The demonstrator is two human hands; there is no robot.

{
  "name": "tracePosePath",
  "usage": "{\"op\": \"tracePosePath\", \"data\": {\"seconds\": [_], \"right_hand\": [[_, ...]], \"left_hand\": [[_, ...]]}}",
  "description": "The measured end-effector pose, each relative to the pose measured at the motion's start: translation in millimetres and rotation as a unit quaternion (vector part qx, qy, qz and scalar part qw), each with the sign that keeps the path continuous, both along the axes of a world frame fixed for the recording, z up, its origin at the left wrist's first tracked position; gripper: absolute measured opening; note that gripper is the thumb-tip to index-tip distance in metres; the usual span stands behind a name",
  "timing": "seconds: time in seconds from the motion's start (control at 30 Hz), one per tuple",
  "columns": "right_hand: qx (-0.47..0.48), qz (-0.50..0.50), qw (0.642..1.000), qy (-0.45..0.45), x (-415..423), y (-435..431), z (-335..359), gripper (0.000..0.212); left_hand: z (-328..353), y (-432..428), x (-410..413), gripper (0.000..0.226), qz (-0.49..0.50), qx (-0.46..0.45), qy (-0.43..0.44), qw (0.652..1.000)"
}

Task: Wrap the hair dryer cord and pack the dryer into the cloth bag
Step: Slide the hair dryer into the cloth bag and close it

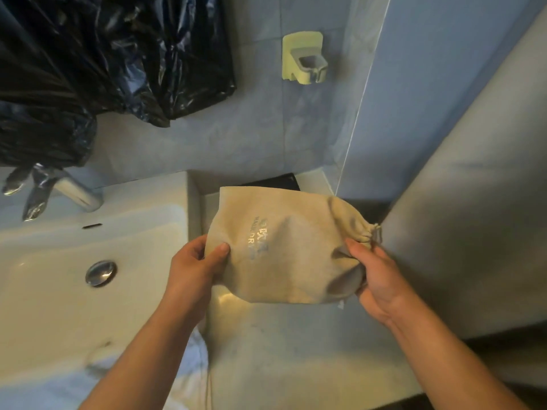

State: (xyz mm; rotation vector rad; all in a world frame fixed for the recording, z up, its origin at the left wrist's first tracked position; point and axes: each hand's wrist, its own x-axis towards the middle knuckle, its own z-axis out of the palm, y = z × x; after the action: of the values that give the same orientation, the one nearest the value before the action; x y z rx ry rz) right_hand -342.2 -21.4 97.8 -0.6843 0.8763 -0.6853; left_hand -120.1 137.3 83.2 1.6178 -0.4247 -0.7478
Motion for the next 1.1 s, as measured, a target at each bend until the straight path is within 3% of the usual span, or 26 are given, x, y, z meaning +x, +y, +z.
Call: {"op": "tracePosePath", "data": {"seconds": [0.37, 0.6, 1.1], "right_hand": [[0.018, 0.05, 0.998, 0.037, 15.7, -66.7, -27.7, 0.022], [-0.024, 0.071, 0.993, 0.087, 60.5, -103.6, -43.5, 0.02], [-0.135, 0.162, 0.944, 0.254, 162.4, -199.4, -123.5, 0.025]], "left_hand": [[-14.6, -55.2, 0.3, 0.017, 0.054, 0.021, 0.004, 0.998], [-49.4, -89.1, 43.7, 0.025, 0.083, 0.023, 0.03, 0.996], [-125.0, -161.5, 122.6, 0.029, 0.117, 0.087, 0.097, 0.985]]}}
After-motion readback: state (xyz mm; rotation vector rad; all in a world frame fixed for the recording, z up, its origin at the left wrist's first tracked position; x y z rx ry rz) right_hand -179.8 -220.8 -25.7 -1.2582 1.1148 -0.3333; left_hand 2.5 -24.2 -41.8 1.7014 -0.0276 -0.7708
